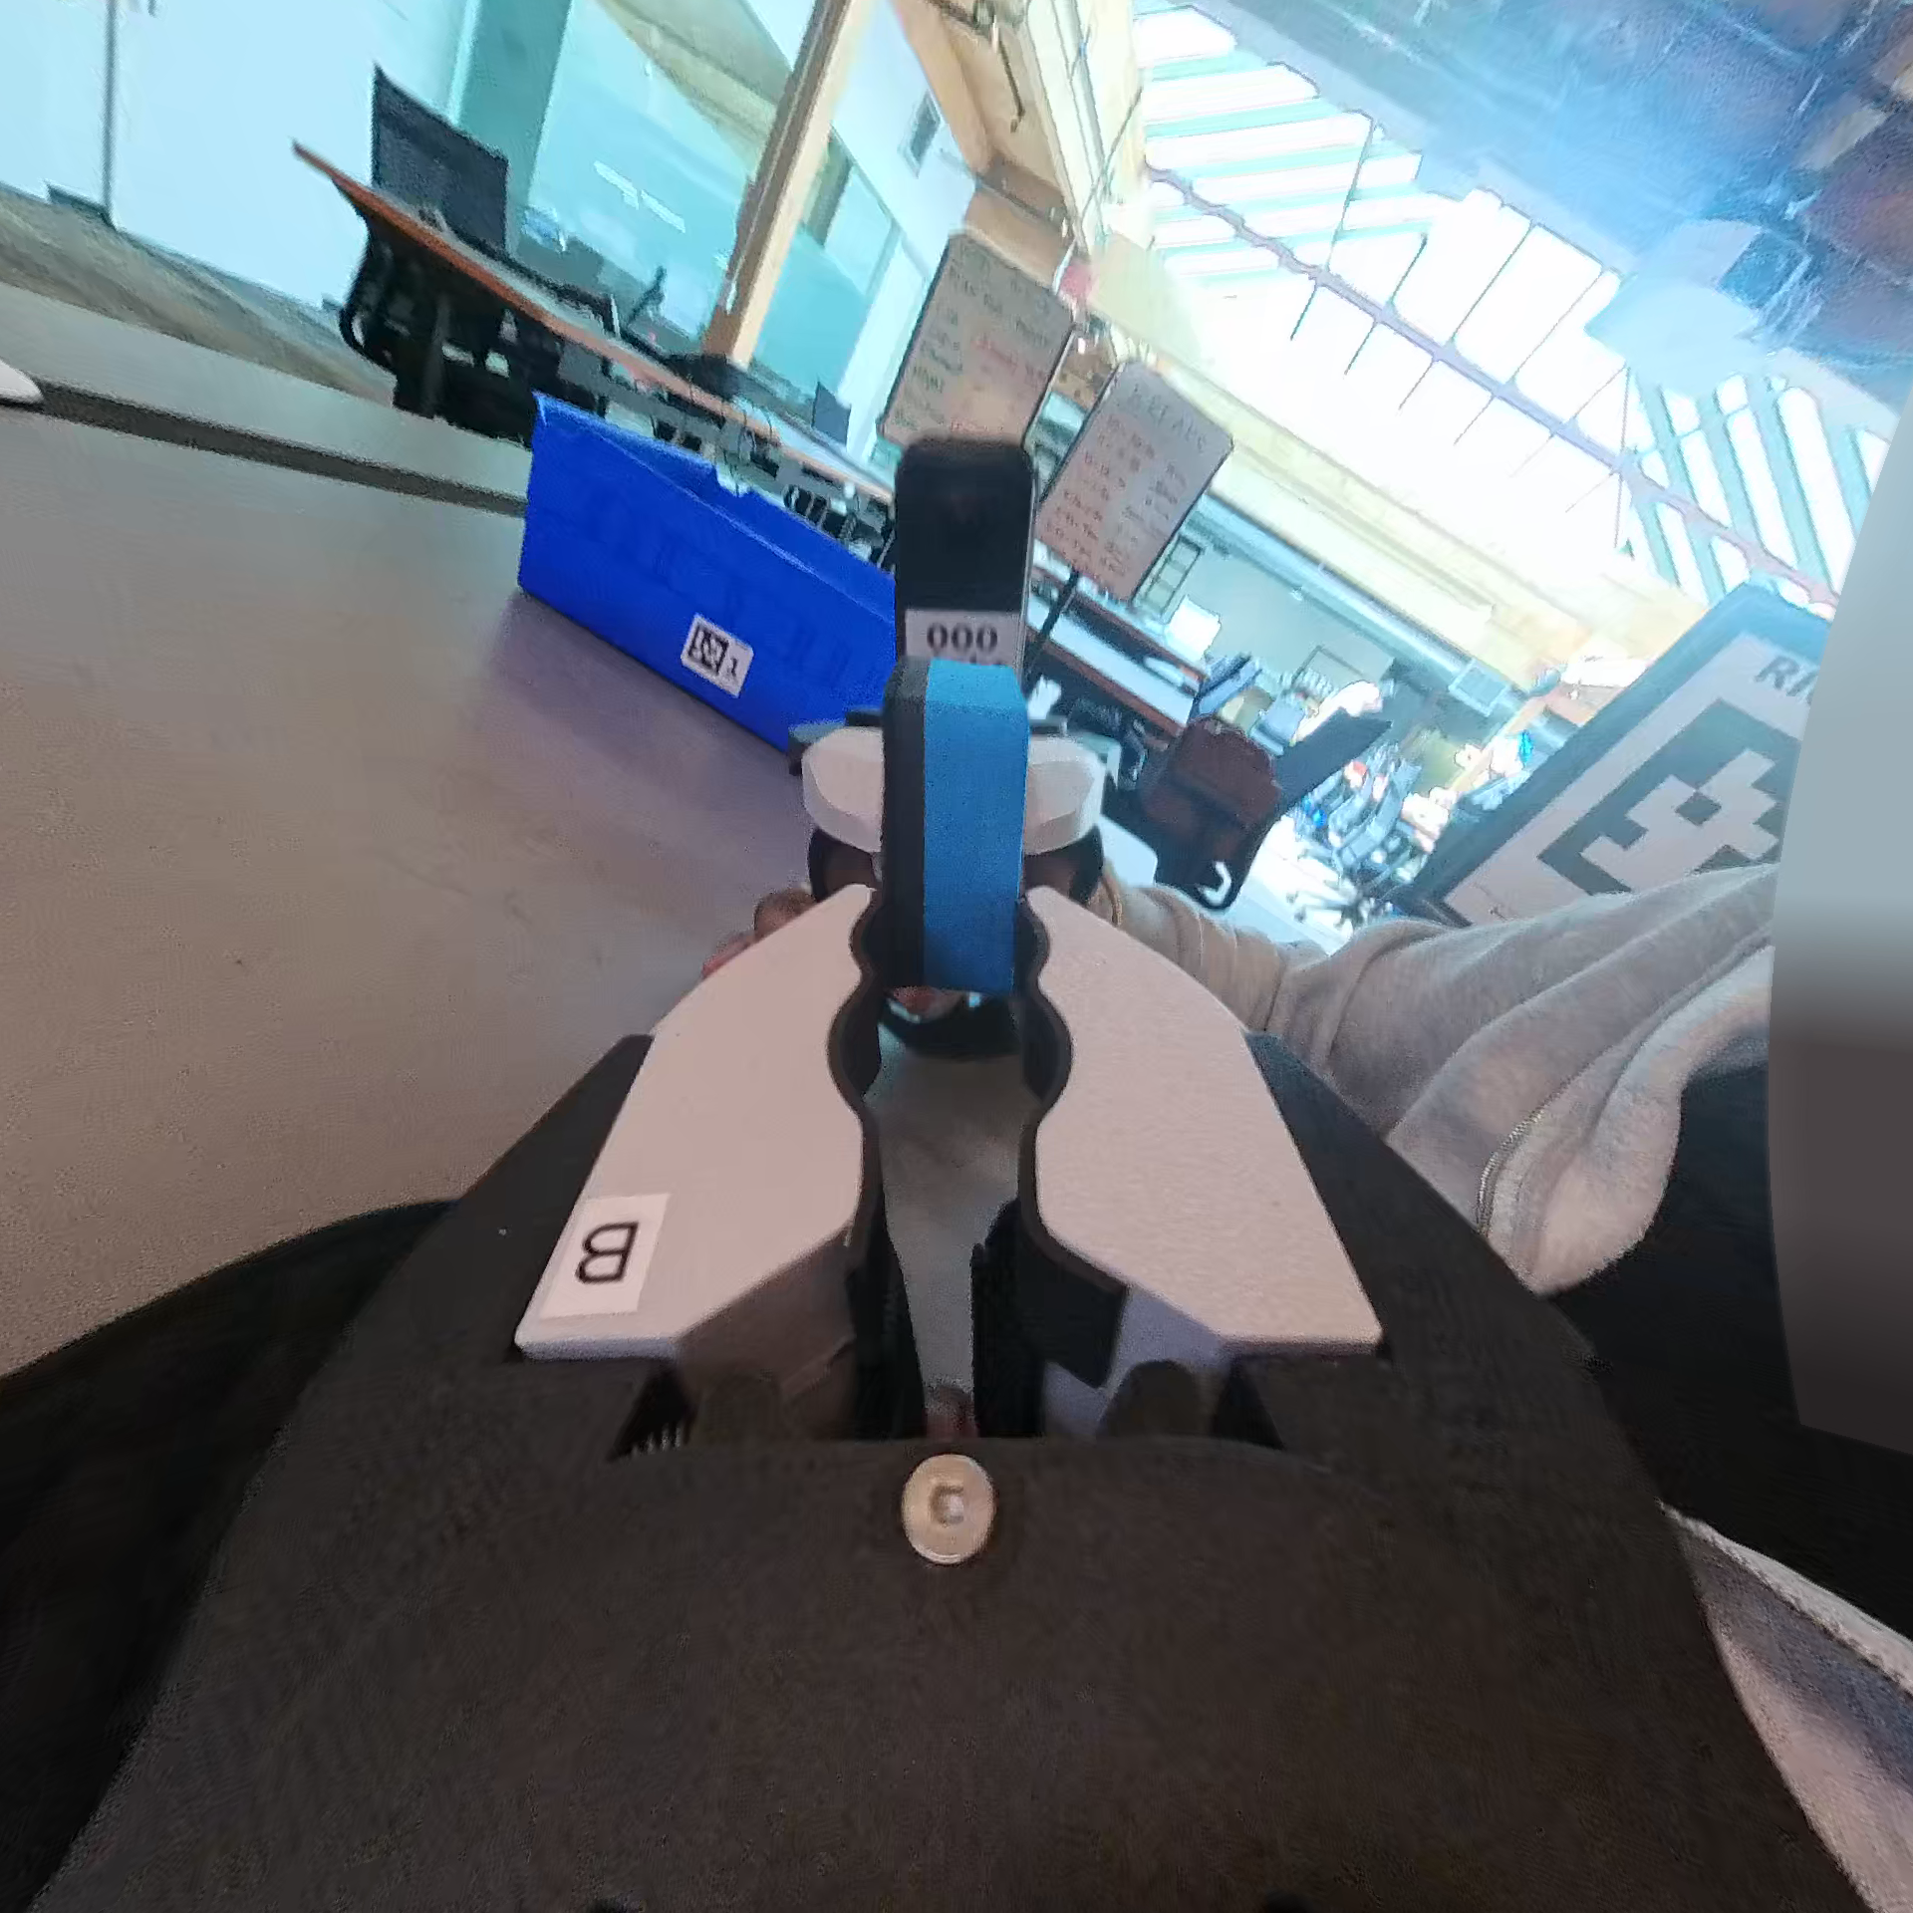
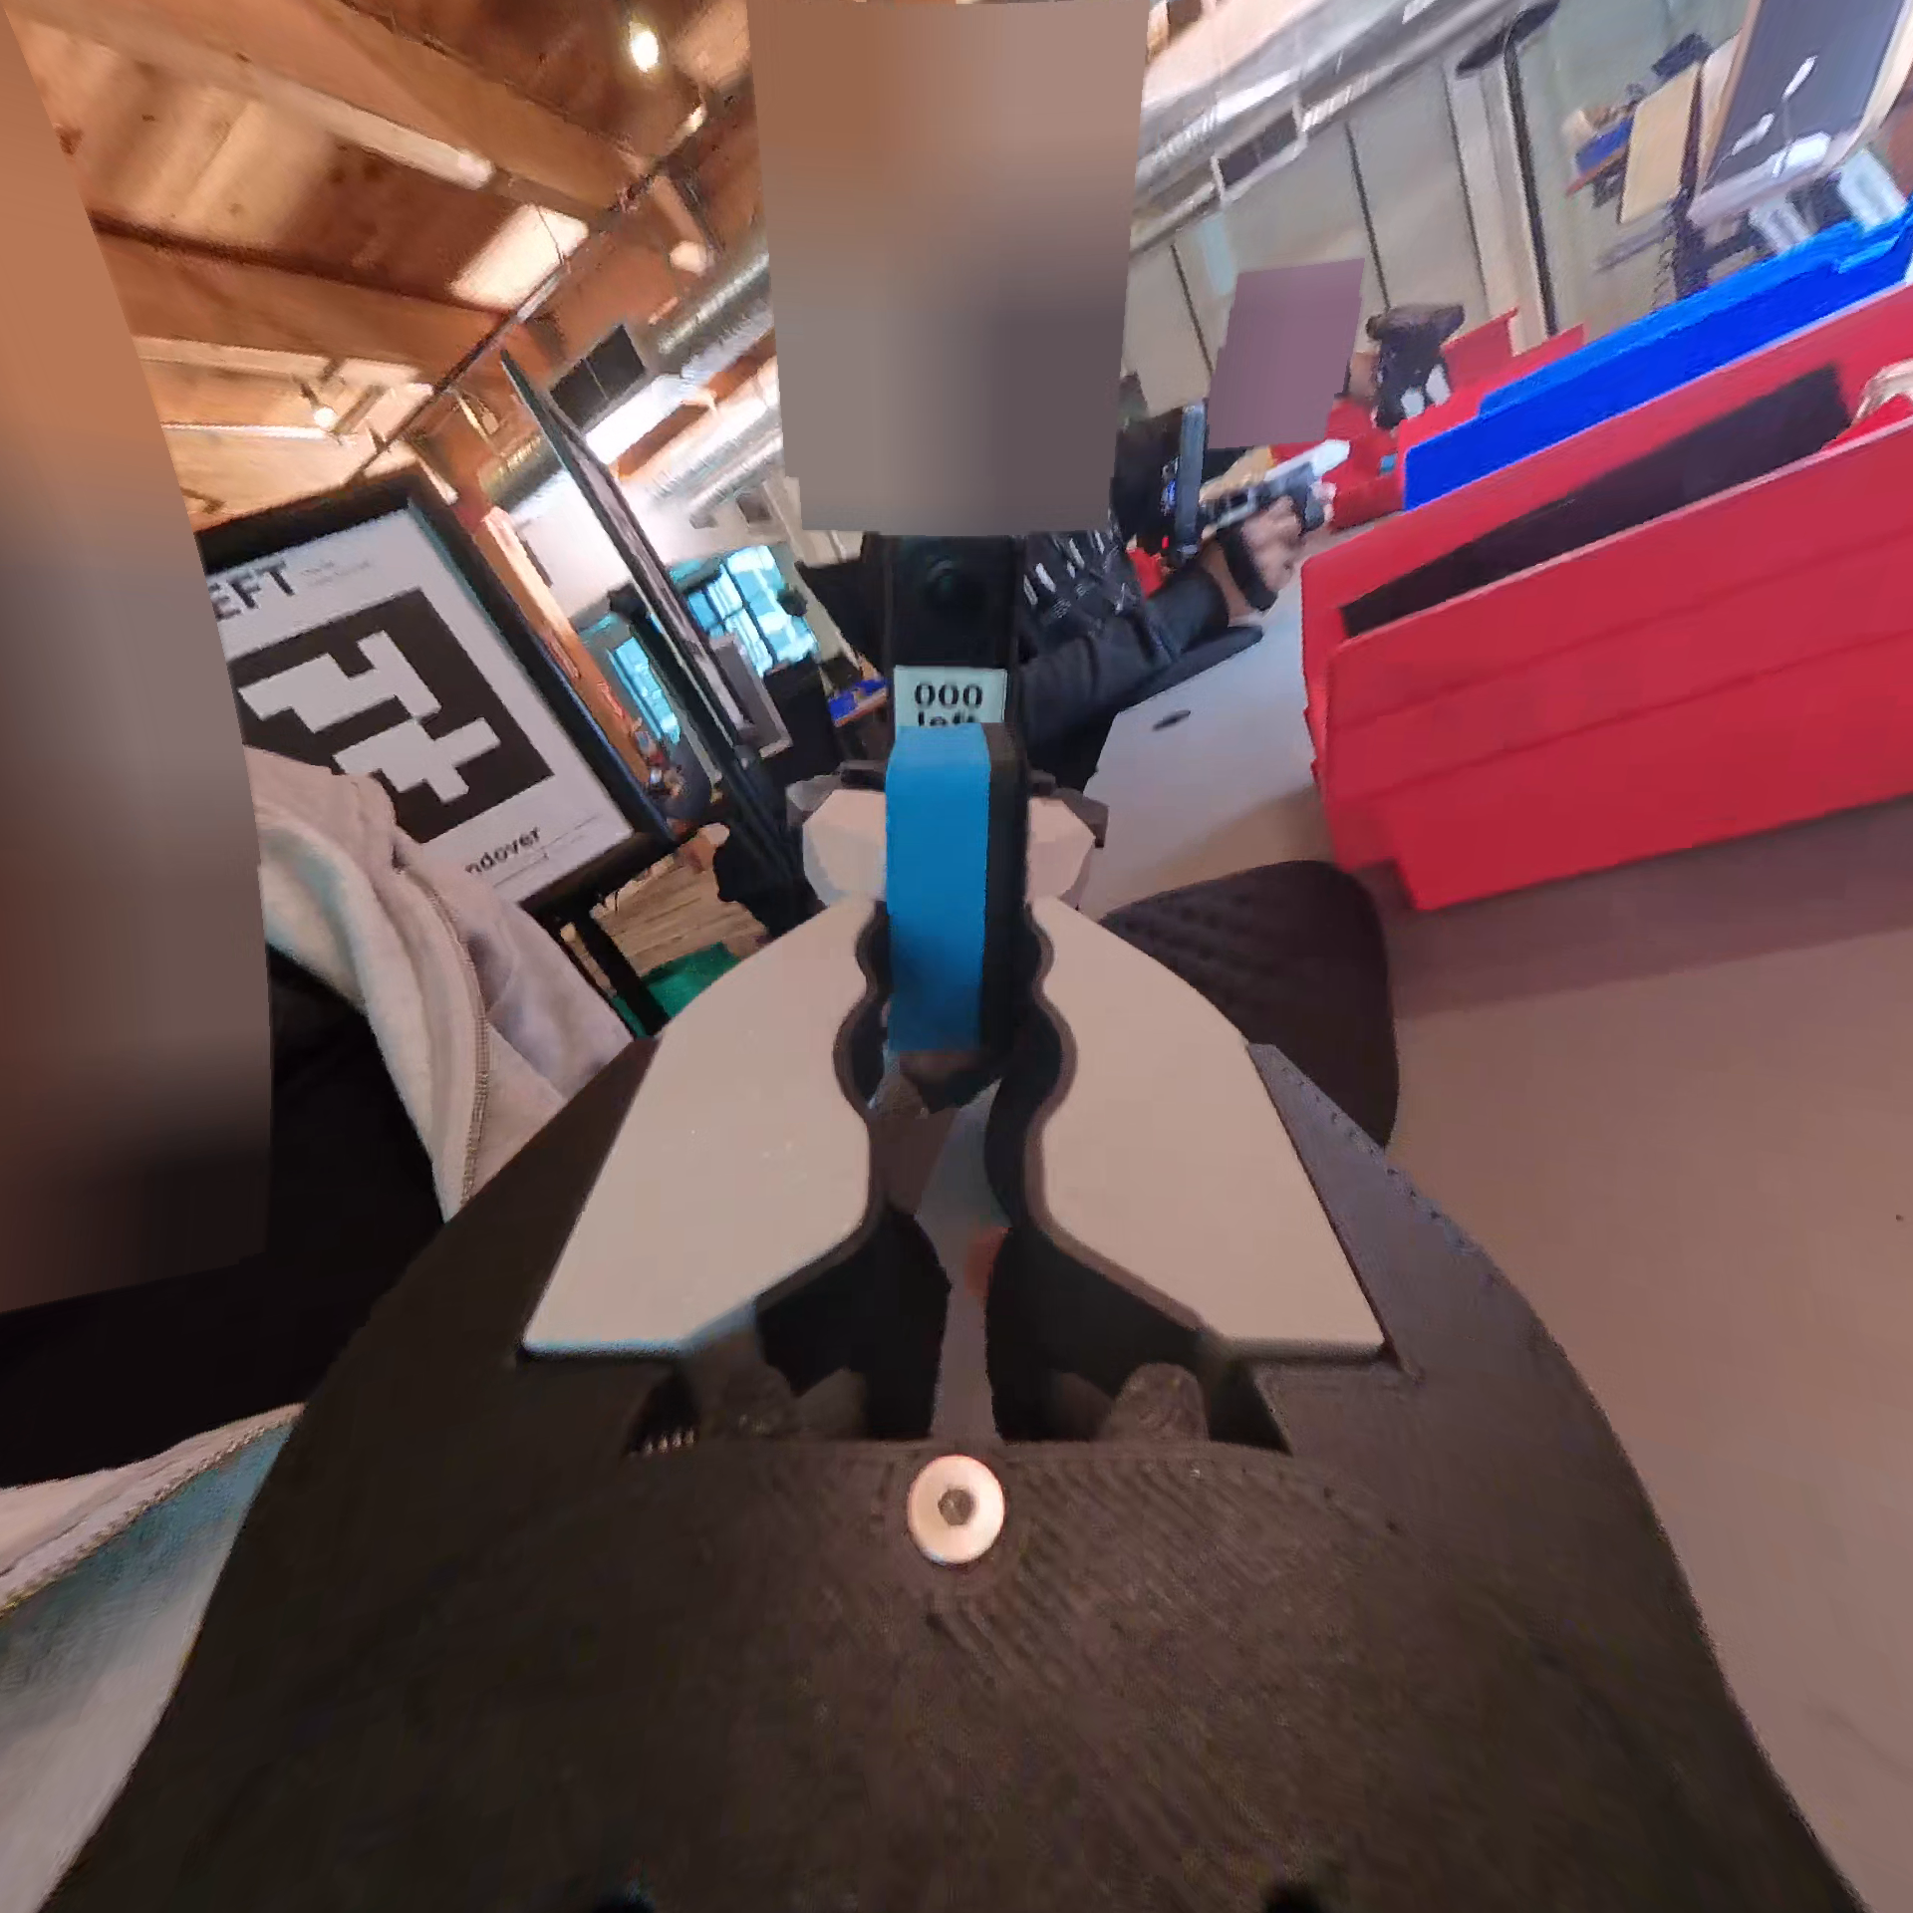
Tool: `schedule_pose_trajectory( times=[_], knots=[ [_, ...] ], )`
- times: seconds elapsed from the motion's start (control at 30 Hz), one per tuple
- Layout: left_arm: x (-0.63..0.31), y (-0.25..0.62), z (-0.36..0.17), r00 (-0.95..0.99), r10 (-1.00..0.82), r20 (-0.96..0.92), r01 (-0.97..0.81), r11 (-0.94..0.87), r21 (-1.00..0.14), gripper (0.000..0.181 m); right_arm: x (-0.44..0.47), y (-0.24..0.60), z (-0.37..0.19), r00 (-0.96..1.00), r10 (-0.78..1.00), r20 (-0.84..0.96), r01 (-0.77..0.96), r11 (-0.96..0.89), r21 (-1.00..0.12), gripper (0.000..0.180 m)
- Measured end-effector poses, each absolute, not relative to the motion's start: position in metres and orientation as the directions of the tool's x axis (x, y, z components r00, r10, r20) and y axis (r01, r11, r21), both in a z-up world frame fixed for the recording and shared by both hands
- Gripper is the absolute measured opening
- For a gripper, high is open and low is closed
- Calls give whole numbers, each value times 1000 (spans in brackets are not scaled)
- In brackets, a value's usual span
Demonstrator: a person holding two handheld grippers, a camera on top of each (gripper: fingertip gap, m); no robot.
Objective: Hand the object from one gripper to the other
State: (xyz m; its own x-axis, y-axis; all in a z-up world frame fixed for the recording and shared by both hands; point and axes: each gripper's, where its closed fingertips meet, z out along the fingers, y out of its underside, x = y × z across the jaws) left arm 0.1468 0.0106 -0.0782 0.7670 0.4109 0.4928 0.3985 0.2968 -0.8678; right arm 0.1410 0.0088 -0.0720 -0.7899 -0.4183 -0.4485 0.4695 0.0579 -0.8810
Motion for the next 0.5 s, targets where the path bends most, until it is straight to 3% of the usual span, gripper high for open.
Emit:
schedule_pose_trajectory(
  times=[0.17, 0.2, 0.27, 0.37, 0.47, 0.5],
  knots=[
    [132, 16, -64, 750, 416, 514, 301, 477, -826, 43, 126, 13, -54, -741, -445, -503, 604, -115, -789, 22],
    [132, 20, -62, 756, 406, 514, 292, 493, -820, 42, 124, 13, -52, -740, -451, -499, 612, -146, -777, 22],
    [133, 23, -59, 761, 412, 501, 262, 511, -819, 23, 125, 14, -49, -749, -458, -479, 610, -192, -769, 22],
    [135, 22, -63, 762, 412, 499, 292, 470, -833, 22, 127, 13, -50, -773, -441, -456, 569, -167, -805, 24],
    [146, 24, -74, 779, 348, 521, 402, 361, -842, 22, 130, 13, -56, -788, -427, -444, 514, -58, -856, 45],
    [150, 25, -80, 779, 345, 524, 433, 308, -847, 21, 132, 14, -57, -785, -433, -443, 504, -30, -863, 42]
  ],
)
